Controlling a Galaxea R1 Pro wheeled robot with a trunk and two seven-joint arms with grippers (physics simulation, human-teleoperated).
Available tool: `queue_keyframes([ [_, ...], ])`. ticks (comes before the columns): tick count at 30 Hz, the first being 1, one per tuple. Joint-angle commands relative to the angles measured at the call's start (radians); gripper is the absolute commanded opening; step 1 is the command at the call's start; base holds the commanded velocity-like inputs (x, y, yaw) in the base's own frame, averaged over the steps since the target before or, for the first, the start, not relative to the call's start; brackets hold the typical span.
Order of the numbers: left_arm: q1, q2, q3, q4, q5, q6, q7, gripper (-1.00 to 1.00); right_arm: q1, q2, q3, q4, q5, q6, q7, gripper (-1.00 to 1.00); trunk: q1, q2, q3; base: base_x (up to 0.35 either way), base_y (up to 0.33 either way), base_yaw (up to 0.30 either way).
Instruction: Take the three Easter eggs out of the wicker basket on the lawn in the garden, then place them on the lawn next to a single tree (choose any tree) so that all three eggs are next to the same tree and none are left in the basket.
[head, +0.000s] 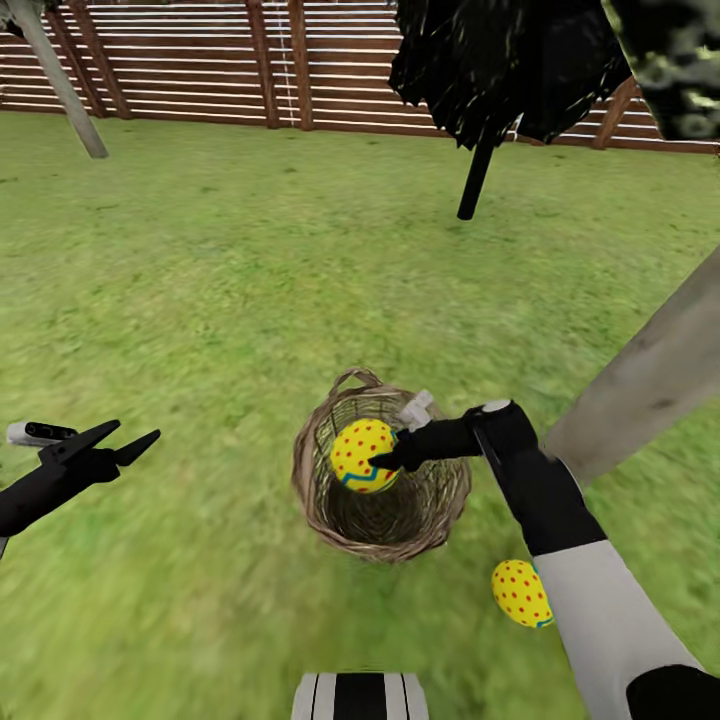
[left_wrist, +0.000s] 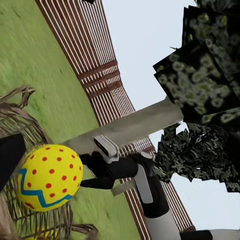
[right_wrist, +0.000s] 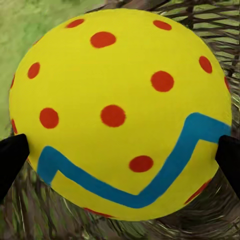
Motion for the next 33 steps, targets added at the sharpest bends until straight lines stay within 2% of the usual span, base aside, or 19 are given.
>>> queue_keyframes([
  [1,0.000,0.000,0.000,0.000,0.000,0.010,-0.003,1.00,0.013,0.000,-0.001,-0.030,0.011,0.014,0.012,-1.00,-0.001,0.000,0.003,-0.301,0.000,0.000],
  [3,0.000,0.000,0.000,0.000,0.000,0.010,-0.003,1.00,0.028,-0.001,-0.019,-0.061,0.011,0.020,0.016,-1.00,-0.002,0.000,0.011,-0.115,0.000,0.000],
  [5,0.000,0.000,0.000,0.000,0.000,0.009,-0.003,1.00,0.045,0.000,-0.092,-0.087,0.010,0.022,0.031,-1.00,-0.003,0.001,0.019,-0.024,0.000,0.000],
  [8,0.000,0.000,0.000,0.001,0.000,0.009,-0.003,1.00,0.080,0.001,-0.178,-0.117,0.011,0.022,0.144,-1.00,-0.004,0.002,0.030,-0.004,0.000,0.000],
  [11,0.000,0.000,0.000,0.001,-0.001,0.009,-0.003,1.00,0.091,0.012,-0.382,-0.142,-0.004,0.023,0.213,-1.00,-0.006,0.002,0.042,0.000,0.000,0.000],
  [12,0.000,0.000,0.000,0.001,-0.001,0.009,-0.003,1.00,0.093,0.013,-0.433,-0.143,-0.040,0.023,0.254,-1.00,-0.006,0.003,0.046,0.000,0.000,0.000],
  [14,0.000,0.000,0.000,0.001,-0.001,0.009,-0.003,1.00,0.111,0.013,-0.462,-0.143,-0.105,0.025,0.290,-1.00,-0.007,0.003,0.054,0.000,0.000,0.000],
  [17,0.000,-0.001,-0.001,0.001,-0.001,0.009,-0.003,1.00,0.182,0.012,-0.473,-0.144,-0.287,0.027,0.303,-1.00,-0.008,0.004,0.065,-0.010,0.000,0.000],
  [18,0.000,-0.001,-0.002,0.002,-0.002,0.009,-0.003,1.00,0.219,0.007,-0.482,-0.144,-0.415,0.028,0.304,-1.00,-0.009,0.004,0.069,-0.224,0.000,0.000],
  [19,0.000,0.000,-0.002,0.002,-0.002,0.009,-0.002,1.00,0.248,0.004,-0.500,-0.144,-0.496,0.027,0.304,-1.00,-0.009,0.004,0.073,-0.292,0.000,0.000],
  [20,0.000,-0.001,-0.002,0.002,-0.002,0.009,-0.002,1.00,0.268,0.002,-0.511,-0.144,-0.538,0.027,0.304,-1.00,-0.010,0.004,0.077,-0.299,0.000,0.000],
  [21,0.000,0.000,-0.002,0.001,-0.002,0.009,-0.002,1.00,0.283,0.002,-0.521,-0.143,-0.552,0.027,0.304,-1.00,-0.010,0.005,0.081,-0.205,0.000,0.000],
  [22,0.000,-0.001,-0.002,0.001,-0.003,0.009,-0.002,1.00,0.299,0.001,-0.540,-0.142,-0.560,0.028,0.304,-1.00,-0.011,0.005,0.084,-0.105,0.000,0.000],
  [24,0.000,-0.003,-0.004,0.000,-0.003,0.008,-0.002,1.00,0.324,0.001,-0.616,-0.143,-0.564,0.029,0.304,-1.00,-0.011,0.005,0.092,-0.032,0.000,0.000],
  [26,0.000,-0.010,-0.004,0.001,-0.005,0.006,0.005,1.00,0.334,-0.011,-0.708,-0.143,-0.558,0.064,0.301,-1.00,-0.012,0.006,0.096,-0.006,0.000,0.000],
  [27,0.000,-0.014,-0.003,0.001,-0.004,0.005,0.004,1.00,0.344,-0.015,-0.726,-0.143,-0.553,0.071,0.298,-1.00,-0.012,0.006,0.096,-0.002,0.000,0.000],
  [28,0.000,-0.017,-0.002,0.002,-0.004,0.004,0.003,1.00,0.355,-0.018,-0.737,-0.142,-0.529,0.076,0.293,-1.00,-0.012,0.006,0.096,0.000,0.000,0.000],
  [31,0.000,-0.019,-0.003,0.001,-0.002,0.004,-0.001,1.00,0.368,-0.015,-0.744,-0.141,-0.414,0.074,0.287,-1.00,-0.012,0.006,0.099,0.000,0.000,-0.083],
  [33,0.000,-0.027,-0.004,-0.004,0.000,0.004,-0.003,1.00,0.392,-0.015,-0.745,-0.140,-0.385,0.072,0.286,-1.00,-0.012,0.006,0.101,-0.017,0.000,-0.178],
])
